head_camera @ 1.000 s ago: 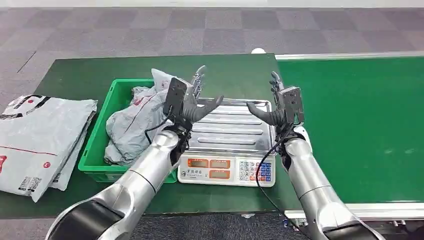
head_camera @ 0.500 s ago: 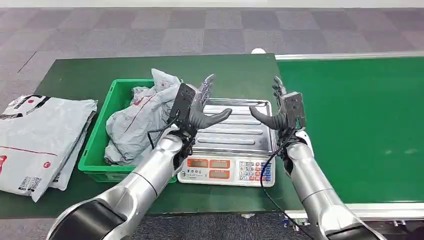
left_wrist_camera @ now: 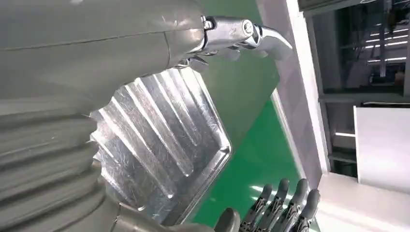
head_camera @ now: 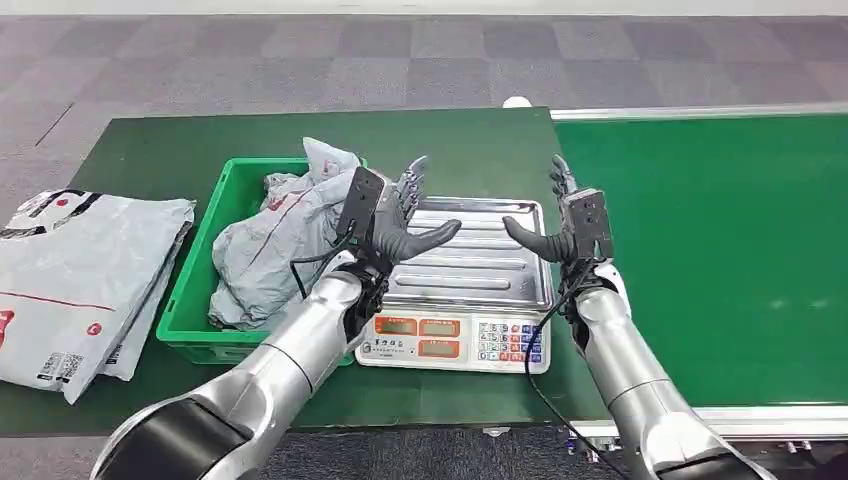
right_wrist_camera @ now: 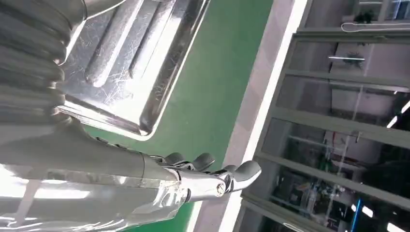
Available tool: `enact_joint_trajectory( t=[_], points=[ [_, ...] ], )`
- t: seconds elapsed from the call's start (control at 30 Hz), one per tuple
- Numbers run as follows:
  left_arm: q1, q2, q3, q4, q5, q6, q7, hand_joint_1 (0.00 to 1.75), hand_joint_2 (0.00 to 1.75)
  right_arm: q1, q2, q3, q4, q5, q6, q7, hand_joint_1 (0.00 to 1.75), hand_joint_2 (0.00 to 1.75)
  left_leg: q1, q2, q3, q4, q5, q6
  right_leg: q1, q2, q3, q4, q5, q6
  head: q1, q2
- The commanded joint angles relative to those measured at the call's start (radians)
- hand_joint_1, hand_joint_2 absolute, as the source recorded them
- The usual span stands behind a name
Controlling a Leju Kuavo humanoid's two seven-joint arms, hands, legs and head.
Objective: Moved the parcel from conveyor to table for the left to box.
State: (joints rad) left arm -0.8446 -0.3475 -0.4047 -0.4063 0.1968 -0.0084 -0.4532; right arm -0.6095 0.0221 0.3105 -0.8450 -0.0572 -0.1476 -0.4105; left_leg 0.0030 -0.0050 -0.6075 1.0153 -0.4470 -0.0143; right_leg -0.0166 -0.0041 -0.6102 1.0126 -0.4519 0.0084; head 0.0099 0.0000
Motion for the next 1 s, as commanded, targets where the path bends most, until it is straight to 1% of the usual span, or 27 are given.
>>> enact_joint_trajectory(
  t=[0.03, 0.07, 0.13, 0.17, 0.23, 0.27, 0.3, 0.33, 0.37, 0.53, 0.6, 0.63, 0.67, 0.7, 0.8, 0.83, 0.9, 1.0],
  points=[
    [-0.05, 0.018, -0.031, 0.07, 0.002, -0.022, -0.006, 0.0, 1.75, -0.036, -0.027, 0.024, 0.068, -0.004, 0.007, 0.007, 0.0, 1.75, 0.0, 0.0, 0.001, 0.0, 0.0, 0.0, 0.0, 0.0, 0.001, -0.001, 0.0, 0.0, 0.0, 0.0],
    [-0.048, 0.02, -0.03, 0.067, 0.003, -0.021, -0.01, 0.0, 1.75, -0.039, -0.025, 0.013, 0.08, -0.027, 0.032, 0.009, 0.0, 1.75, 0.001, 0.001, 0.003, -0.001, -0.001, 0.0, 0.001, 0.001, 0.003, -0.002, 0.0, -0.001, 0.0, 0.0],
    [-0.043, 0.025, -0.027, 0.066, 0.003, -0.006, -0.013, 0.0, 1.75, -0.043, -0.035, 0.014, 0.107, -0.056, 0.073, 0.004, 0.0, 1.75, 0.0, 0.0, 0.001, 0.0, 0.0, 0.0, 0.0, 0.0, 0.001, -0.001, 0.0, 0.0, 0.0, 0.0],
    [-0.039, 0.03, -0.018, 0.066, 0.01, 0.001, -0.014, 0.0, 1.75, -0.044, -0.039, 0.016, 0.118, -0.061, 0.079, -0.003, 0.0, 1.75, 0.001, 0.001, 0.005, -0.003, 0.0, 0.0, 0.002, 0.001, 0.006, -0.004, 0.001, -0.001, 0.0, 0.0],
    [-0.038, 0.033, -0.016, 0.067, 0.012, 0.001, -0.015, 0.0, 1.75, -0.042, -0.04, 0.016, 0.12, -0.062, 0.079, -0.007, 0.0, 1.75, 0.0, 0.001, 0.001, -0.001, 0.0, 0.0, 0.0, 0.001, 0.001, -0.001, 0.0, 0.0, 0.0, 0.0],
    [-0.036, 0.035, -0.004, 0.067, 0.023, 0.004, -0.015, 0.0, 1.75, -0.05, -0.044, 0.035, 0.133, -0.041, 0.06, -0.018, 0.0, 1.75, 0.001, 0.002, 0.005, -0.003, 0.0, 0.0, 0.001, 0.001, 0.006, -0.004, 0.001, -0.001, 0.0, 0.0],
    [-0.035, 0.039, 0.002, 0.066, 0.029, 0.003, -0.016, 0.0, 1.75, -0.059, -0.044, 0.049, 0.144, -0.025, 0.04, -0.019, 0.0, 1.75, 0.0, 0.001, 0.002, -0.001, 0.0, 0.0, 0.0, 0.001, 0.002, -0.001, 0.0, -0.001, 0.0, 0.0],
    [-0.034, 0.043, 0.006, 0.066, 0.033, 0.001, -0.016, 0.0, 1.75, -0.064, -0.041, 0.051, 0.148, -0.023, 0.036, -0.018, 0.0, 1.75, 0.001, 0.002, 0.003, -0.001, 0.0, 0.0, 0.001, 0.001, 0.004, -0.002, 0.001, -0.001, 0.0, 0.0],
    [-0.032, 0.049, 0.01, 0.065, 0.041, -0.021, -0.017, 0.0, 1.75, -0.074, -0.037, 0.055, 0.159, -0.024, 0.037, -0.014, 0.0, 1.75, 0.001, 0.002, 0.002, -0.001, 0.0, 0.0, 0.001, 0.002, 0.002, -0.001, 0.001, -0.001, 0.0, 0.0],
    [-0.027, 0.053, 0.023, 0.065, 0.053, -0.031, -0.019, 0.0, 1.75, -0.082, -0.032, 0.056, 0.172, -0.029, 0.044, -0.01, 0.0, 1.75, 0.001, 0.004, 0.005, -0.002, -0.001, 0.0, 0.001, 0.004, 0.004, -0.003, 0.001, -0.001, 0.0, 0.0],
    [-0.027, 0.053, 0.023, 0.065, 0.053, -0.031, -0.019, 0.0, 1.75, -0.082, -0.032, 0.056, 0.172, -0.029, 0.044, -0.01, 0.0, 1.75, 0.001, 0.003, 0.005, -0.002, -0.001, 0.0, 0.001, 0.003, 0.005, -0.003, 0.001, -0.001, 0.0, 0.0],
    [-0.027, 0.053, 0.023, 0.065, 0.053, -0.031, -0.019, 0.0, 1.75, -0.082, -0.032, 0.056, 0.172, -0.029, 0.044, -0.01, 0.0, 1.75, 0.0, 0.002, 0.003, -0.001, 0.0, 0.0, 0.0, 0.002, 0.003, -0.001, 0.0, -0.001, 0.0, 0.0],
    [-0.029, 0.049, 0.029, 0.071, 0.066, -0.057, 0.001, 0.0, 1.75, -0.084, -0.033, 0.054, 0.177, -0.037, 0.052, -0.008, 0.0, 1.75, 0.001, 0.003, 0.004, -0.002, -0.001, 0.0, 0.001, 0.002, 0.004, -0.003, 0.001, -0.001, 0.0, 0.0],
    [-0.03, 0.05, 0.029, 0.072, 0.068, -0.068, 0.013, 0.0, 1.75, -0.086, -0.034, 0.055, 0.183, -0.039, 0.057, -0.008, 0.0, 1.75, 0.0, 0.002, 0.002, -0.001, 0.0, 0.0, 0.0, 0.001, 0.002, -0.001, 0.0, -0.001, 0.0, 0.0],
    [-0.027, 0.05, 0.017, 0.071, 0.051, -0.054, 0.01, 0.0, 1.75, -0.087, -0.028, 0.037, 0.195, -0.077, 0.076, -0.003, 0.0, 1.75, 0.001, 0.003, 0.005, -0.002, -0.001, 0.0, 0.001, 0.003, 0.005, -0.003, 0.001, -0.001, 0.0, 0.0],
    [-0.027, 0.05, 0.013, 0.071, 0.046, -0.054, 0.007, 0.0, 1.75, -0.09, -0.029, 0.041, 0.199, -0.08, 0.08, -0.004, 0.0, 1.75, 0.0, 0.001, 0.001, 0.0, 0.0, 0.0, 0.0, 0.001, 0.001, -0.001, 0.0, 0.0, 0.0, 0.0],
    [-0.033, 0.049, -0.031, 0.064, -0.014, 0.018, -0.025, 0.0, 1.75, -0.107, -0.034, 0.065, 0.21, -0.053, 0.043, -0.003, 0.0, 1.75, 0.001, 0.003, 0.005, -0.002, 0.0, 0.0, 0.001, 0.002, 0.005, -0.003, 0.001, -0.001, 0.0, 0.0],
    [-0.037, 0.047, -0.035, 0.067, -0.025, 0.026, -0.018, 0.0, 1.75, -0.115, -0.034, 0.068, 0.218, -0.055, 0.03, 0.0, 0.0, 1.75, 0.0, 0.001, 0.001, 0.0, 0.0, 0.0, 0.0, 0.001, 0.001, 0.0, 0.0, 0.0, 0.0, 0.0]
  ],
)
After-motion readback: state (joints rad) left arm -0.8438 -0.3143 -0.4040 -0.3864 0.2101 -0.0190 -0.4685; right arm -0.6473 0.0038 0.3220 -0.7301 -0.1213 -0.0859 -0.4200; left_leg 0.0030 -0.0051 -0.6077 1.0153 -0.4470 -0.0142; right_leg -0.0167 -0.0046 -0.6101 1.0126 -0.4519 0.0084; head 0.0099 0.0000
